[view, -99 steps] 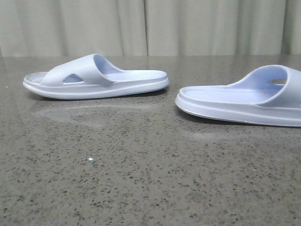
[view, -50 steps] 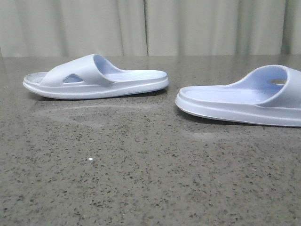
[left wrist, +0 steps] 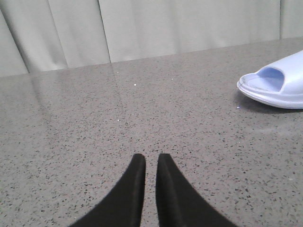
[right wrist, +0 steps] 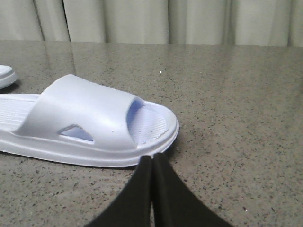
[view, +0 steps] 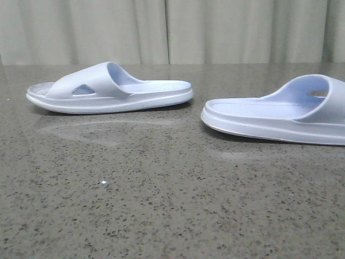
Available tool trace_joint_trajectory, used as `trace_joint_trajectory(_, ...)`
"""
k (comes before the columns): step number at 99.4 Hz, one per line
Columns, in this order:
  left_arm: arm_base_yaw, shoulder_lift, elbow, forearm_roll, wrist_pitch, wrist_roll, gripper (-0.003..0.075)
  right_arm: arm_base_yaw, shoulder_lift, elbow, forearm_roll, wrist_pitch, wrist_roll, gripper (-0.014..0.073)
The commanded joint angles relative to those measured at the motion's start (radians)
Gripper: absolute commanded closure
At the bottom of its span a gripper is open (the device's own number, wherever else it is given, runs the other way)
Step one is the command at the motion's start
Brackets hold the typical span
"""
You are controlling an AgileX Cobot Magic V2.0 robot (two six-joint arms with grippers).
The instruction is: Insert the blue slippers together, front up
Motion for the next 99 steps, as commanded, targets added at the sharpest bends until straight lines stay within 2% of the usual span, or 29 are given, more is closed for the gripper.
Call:
trace_joint_trajectory(1, 0.001, -0.028, 0.01, -0.004, -0.089, -0.01, 0.0705, -0.004, -0.022, 0.022, 0.0, -0.094, 0.004, 0.0693)
trace_joint_trajectory(19, 0.001, -0.028, 0.01, -0.012, -0.108, -0.01, 0.0705, -0.004, -0.022, 0.022, 0.038, -0.152, 0.004, 0.0693)
trace_joint_trajectory(44, 0.001, -0.028, 0.01, -0.233, -0.181, -0.01, 0.0705, -0.004, -0.022, 0.022, 0.211, -0.211, 0.004, 0.0693)
trace_joint_trajectory(70, 0.001, -0.028, 0.01, -0.293, -0.187, -0.01, 0.0705, -0.004, -0.022, 0.022, 0.235, -0.213, 0.004, 0.0693)
trace_joint_trajectory(99, 0.001, -0.028, 0.006, -0.703, -0.189, -0.01, 0.0705, -0.004, -0.022, 0.016, 0.493, -0.196, 0.004, 0.0692)
